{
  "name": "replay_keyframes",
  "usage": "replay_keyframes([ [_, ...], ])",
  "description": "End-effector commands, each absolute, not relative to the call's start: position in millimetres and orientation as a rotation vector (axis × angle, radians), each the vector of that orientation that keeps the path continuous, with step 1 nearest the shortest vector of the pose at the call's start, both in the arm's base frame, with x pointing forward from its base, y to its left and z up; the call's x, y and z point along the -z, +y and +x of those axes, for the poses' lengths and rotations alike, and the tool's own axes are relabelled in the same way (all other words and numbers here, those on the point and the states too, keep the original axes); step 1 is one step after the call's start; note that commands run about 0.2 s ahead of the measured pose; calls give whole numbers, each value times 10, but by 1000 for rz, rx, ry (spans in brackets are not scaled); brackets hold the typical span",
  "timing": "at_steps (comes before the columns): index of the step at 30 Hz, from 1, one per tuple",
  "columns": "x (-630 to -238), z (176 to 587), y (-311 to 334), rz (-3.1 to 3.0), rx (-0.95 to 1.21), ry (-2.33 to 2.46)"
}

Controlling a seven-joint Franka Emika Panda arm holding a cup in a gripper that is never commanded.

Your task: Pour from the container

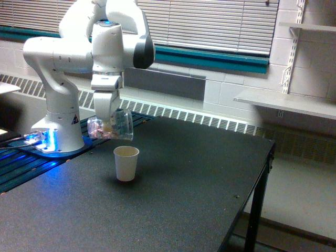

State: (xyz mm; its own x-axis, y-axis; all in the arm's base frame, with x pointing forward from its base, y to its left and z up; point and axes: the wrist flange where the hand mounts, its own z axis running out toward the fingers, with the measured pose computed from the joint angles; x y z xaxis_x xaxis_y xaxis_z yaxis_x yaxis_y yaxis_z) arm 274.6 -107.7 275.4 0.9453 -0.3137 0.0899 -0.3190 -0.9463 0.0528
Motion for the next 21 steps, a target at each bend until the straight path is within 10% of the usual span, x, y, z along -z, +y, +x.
replay_keyframes([
  [1, -2618, 2520, -1284, 3029, -58, -439],
  [21, -2959, 2378, -1415, 2962, 10, -615],
])
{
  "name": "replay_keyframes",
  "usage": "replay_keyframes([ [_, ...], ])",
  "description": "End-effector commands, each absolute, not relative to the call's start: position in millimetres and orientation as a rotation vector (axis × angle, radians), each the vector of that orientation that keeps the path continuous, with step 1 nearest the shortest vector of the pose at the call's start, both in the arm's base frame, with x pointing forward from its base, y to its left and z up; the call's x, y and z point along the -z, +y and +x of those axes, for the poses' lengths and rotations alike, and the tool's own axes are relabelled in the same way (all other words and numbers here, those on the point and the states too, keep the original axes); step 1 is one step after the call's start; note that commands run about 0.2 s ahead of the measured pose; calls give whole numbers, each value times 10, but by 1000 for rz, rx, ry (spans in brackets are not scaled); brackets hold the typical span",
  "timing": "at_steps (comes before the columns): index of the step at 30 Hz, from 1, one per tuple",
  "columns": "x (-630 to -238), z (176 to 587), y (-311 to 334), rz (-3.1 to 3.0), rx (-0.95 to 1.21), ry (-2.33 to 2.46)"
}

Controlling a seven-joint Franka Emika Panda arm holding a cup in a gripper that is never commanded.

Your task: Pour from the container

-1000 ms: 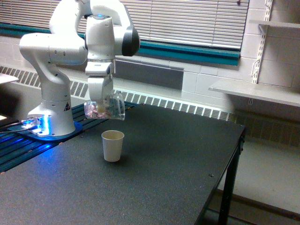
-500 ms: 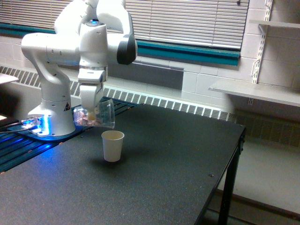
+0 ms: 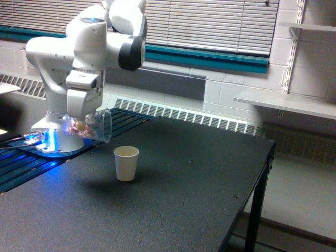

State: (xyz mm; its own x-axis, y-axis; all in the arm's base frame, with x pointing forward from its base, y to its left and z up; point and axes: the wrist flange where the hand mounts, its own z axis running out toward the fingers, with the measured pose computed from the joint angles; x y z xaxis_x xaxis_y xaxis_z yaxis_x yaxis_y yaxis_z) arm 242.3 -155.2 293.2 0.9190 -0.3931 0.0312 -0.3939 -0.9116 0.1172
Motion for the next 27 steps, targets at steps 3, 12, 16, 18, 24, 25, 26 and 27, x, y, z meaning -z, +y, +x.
replay_keyframes([
  [3, -2964, 2413, -1337, 2962, 16, -590],
  [12, -2836, 2491, -1125, 2978, 56, -525],
  [16, -2773, 2508, -1059, 2982, 73, -497],
  [18, -2752, 2510, -1042, 2982, 81, -490],
  [24, -2721, 2502, -1062, 2968, 85, -496],
  [25, -2725, 2496, -1076, 2965, 85, -499],
  [26, -2721, 2495, -1081, 2963, 84, -501],
  [27, -2723, 2489, -1092, 2962, 85, -504],
])
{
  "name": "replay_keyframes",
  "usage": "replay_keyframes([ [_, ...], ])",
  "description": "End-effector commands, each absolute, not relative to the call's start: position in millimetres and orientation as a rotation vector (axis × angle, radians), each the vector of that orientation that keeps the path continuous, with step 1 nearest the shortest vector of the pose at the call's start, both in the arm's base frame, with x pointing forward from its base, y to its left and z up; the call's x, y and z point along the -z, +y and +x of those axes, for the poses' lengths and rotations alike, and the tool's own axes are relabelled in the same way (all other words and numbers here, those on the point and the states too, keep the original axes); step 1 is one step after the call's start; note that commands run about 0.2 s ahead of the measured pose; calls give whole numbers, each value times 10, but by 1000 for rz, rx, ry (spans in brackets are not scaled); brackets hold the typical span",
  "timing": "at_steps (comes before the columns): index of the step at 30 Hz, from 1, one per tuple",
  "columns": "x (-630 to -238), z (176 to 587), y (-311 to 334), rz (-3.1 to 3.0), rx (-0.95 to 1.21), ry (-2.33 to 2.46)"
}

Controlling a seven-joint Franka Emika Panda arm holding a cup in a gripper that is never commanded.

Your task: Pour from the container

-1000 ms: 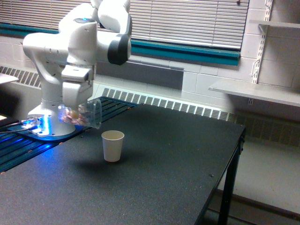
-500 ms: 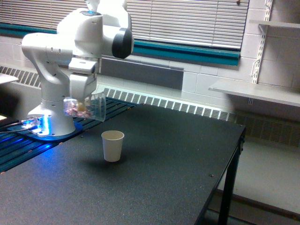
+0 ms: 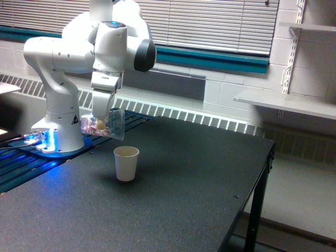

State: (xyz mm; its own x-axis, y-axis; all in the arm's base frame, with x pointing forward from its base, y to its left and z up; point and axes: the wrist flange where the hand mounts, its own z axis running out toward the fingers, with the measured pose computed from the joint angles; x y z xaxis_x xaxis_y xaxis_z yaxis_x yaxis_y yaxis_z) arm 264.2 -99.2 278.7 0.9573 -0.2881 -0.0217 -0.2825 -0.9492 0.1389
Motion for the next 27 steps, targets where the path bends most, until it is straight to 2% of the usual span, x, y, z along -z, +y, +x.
replay_keyframes([
  [1, -2727, 2484, -1102, 2960, 87, -506],
  [27, -2760, 2353, -1213, 2958, 183, -493],
])
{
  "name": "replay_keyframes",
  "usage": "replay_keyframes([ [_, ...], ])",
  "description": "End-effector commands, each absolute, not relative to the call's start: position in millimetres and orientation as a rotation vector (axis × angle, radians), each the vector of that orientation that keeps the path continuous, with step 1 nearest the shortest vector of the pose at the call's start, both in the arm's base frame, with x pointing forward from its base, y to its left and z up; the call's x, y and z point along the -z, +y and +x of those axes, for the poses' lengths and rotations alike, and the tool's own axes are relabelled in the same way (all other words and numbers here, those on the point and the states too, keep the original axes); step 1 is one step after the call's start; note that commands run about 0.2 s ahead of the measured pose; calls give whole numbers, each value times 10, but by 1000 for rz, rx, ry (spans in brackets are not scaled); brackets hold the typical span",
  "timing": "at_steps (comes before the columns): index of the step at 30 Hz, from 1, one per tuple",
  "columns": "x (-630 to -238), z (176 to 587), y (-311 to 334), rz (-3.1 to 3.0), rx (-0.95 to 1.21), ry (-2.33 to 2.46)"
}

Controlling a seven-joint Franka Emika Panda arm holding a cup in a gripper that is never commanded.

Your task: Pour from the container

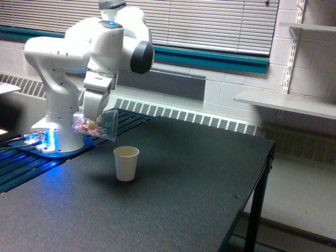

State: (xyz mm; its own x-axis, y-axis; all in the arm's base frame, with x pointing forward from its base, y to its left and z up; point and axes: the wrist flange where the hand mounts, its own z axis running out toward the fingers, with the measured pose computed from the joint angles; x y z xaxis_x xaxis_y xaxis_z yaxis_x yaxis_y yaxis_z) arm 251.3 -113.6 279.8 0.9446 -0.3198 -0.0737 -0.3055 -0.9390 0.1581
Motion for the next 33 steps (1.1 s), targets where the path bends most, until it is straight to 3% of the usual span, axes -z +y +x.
replay_keyframes([
  [1, -2757, 2350, -1216, 2957, 185, -489],
  [12, -2879, 2234, -1342, 2960, 228, -521],
  [33, -2796, 2470, -1215, 2969, 291, -481],
])
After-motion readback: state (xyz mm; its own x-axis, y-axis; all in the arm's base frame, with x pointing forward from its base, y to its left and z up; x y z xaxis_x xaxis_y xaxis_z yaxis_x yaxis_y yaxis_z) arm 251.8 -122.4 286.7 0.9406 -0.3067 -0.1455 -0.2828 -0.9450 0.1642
